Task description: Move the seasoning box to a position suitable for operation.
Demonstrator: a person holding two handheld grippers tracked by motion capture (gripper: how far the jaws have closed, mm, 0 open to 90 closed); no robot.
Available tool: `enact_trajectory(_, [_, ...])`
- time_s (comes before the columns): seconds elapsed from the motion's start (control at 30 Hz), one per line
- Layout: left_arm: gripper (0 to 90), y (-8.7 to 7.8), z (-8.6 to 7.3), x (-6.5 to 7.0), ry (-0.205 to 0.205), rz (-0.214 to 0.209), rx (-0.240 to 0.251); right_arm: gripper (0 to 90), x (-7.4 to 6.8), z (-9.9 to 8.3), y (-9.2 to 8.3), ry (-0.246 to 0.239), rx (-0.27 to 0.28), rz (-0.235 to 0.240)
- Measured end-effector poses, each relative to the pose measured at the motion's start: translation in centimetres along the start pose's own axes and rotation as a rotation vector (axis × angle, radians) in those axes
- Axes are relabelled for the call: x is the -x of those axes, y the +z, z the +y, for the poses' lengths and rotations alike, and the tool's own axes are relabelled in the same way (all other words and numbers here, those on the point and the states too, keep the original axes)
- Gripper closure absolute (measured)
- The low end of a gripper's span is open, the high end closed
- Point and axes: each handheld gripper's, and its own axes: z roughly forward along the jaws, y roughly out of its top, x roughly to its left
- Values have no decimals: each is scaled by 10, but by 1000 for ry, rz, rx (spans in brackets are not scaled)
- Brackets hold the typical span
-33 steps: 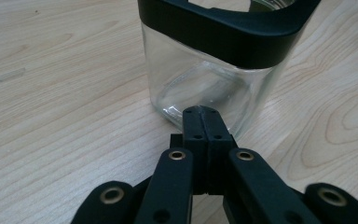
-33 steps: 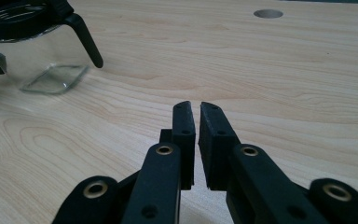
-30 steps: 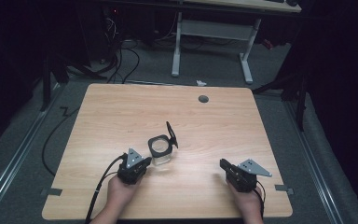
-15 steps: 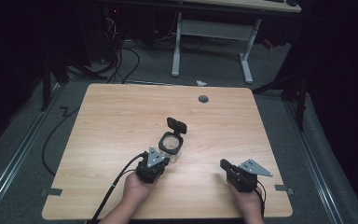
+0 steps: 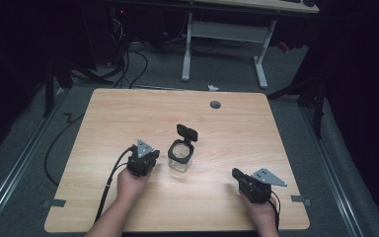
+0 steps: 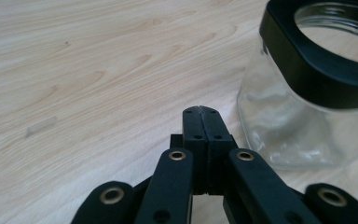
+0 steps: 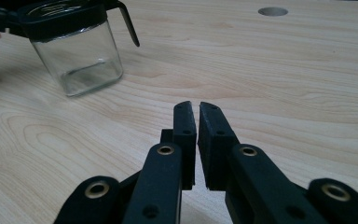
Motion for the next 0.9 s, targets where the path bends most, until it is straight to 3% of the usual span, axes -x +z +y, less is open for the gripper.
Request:
enact_trajectory(0.13, [900, 4, -3, 8, -9, -31, -11, 857, -1, 0, 0, 2, -4, 0])
enact_trajectory(0.2, [900, 0, -5, 16, -8, -56, -14, 857, 0, -1, -1, 1, -3, -1])
enact_trajectory(0.43, [900, -11, -14, 29, 2, -81, -12, 855, 0, -1, -1, -5, -1, -1])
enact_trajectory(0.57, [900, -21, -28, 42, 19, -120, -28, 853, -1, -1, 0, -4, -9, 1])
enact_trajectory(0.73, [900, -24, -35, 44, 9, -130, -35, 838, -3, -1, 2, -8, -17, 2])
enact_trajectory(0.9, [889, -27, -39, 43, -13, -144, -29, 812, -9, 2, 5, -2, -27, -30])
